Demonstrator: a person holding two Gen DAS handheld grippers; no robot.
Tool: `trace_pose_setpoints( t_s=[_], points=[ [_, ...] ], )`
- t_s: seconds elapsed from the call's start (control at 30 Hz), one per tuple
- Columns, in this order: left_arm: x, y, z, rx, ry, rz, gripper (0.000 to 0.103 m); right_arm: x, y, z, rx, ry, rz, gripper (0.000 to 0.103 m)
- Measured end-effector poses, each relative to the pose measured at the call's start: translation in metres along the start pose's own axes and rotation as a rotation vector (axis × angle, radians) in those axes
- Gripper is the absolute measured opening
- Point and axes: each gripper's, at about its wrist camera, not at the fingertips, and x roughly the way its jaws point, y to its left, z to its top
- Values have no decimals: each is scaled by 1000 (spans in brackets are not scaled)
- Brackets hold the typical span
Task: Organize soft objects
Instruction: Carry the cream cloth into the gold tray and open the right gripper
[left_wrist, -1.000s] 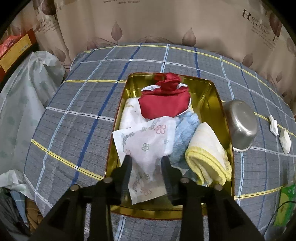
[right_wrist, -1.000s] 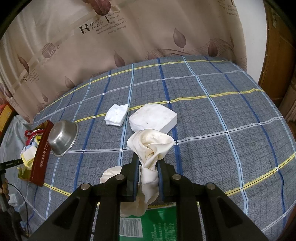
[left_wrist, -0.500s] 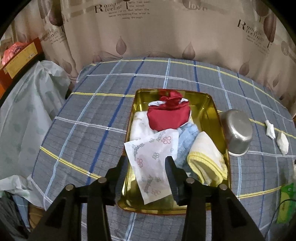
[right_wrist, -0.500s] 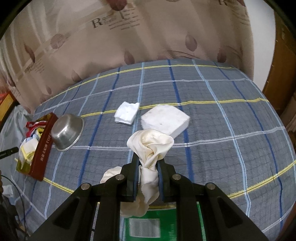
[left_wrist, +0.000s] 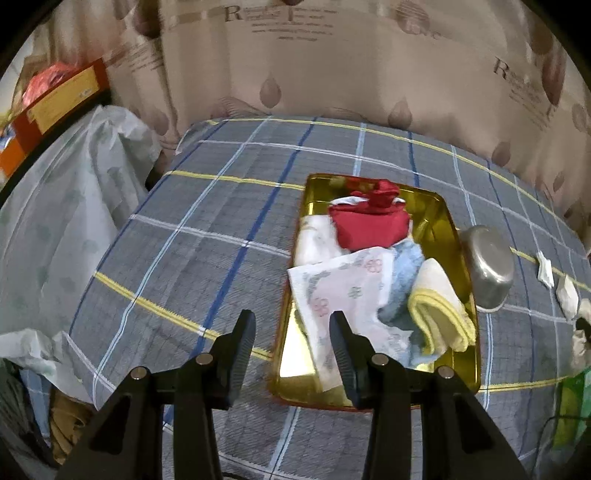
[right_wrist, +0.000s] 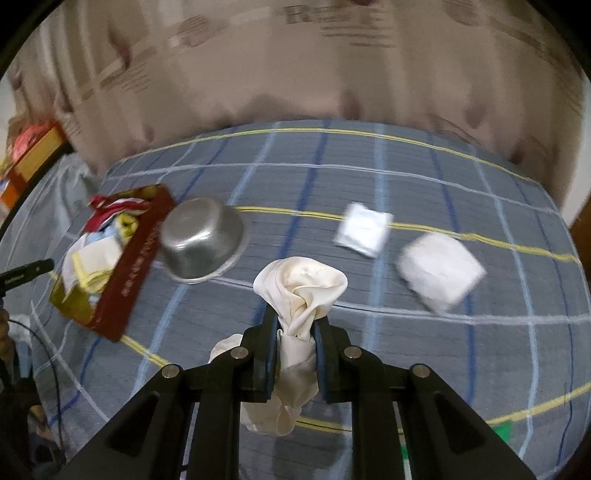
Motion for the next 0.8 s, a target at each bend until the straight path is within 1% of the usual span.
trace_pose_setpoints(
  t_s=[0.1, 0.27, 0.33, 0.47, 0.6, 0.8],
  points=[
    [0, 12, -2, -36, 2, 0, 42, 7, 30, 11, -51, 13, 47, 17],
    [-1, 32, -5, -88, -3, 40, 42, 16, 84, 31, -134, 10, 130, 17],
    [-1, 37, -5, -99, 4, 54, 42, 19, 105, 40, -173, 3, 150, 17],
    [-3, 47, -7, -104, -9, 86, 42, 31, 144, 59, -225, -2, 190, 17],
    [-9, 49, -7, -98, -20, 71, 42, 44, 178, 78, -258, -7, 224, 17],
    [-17, 48, -6, -83, -43, 56, 42, 66, 211, 98, -276, 0, 249, 17]
  ],
)
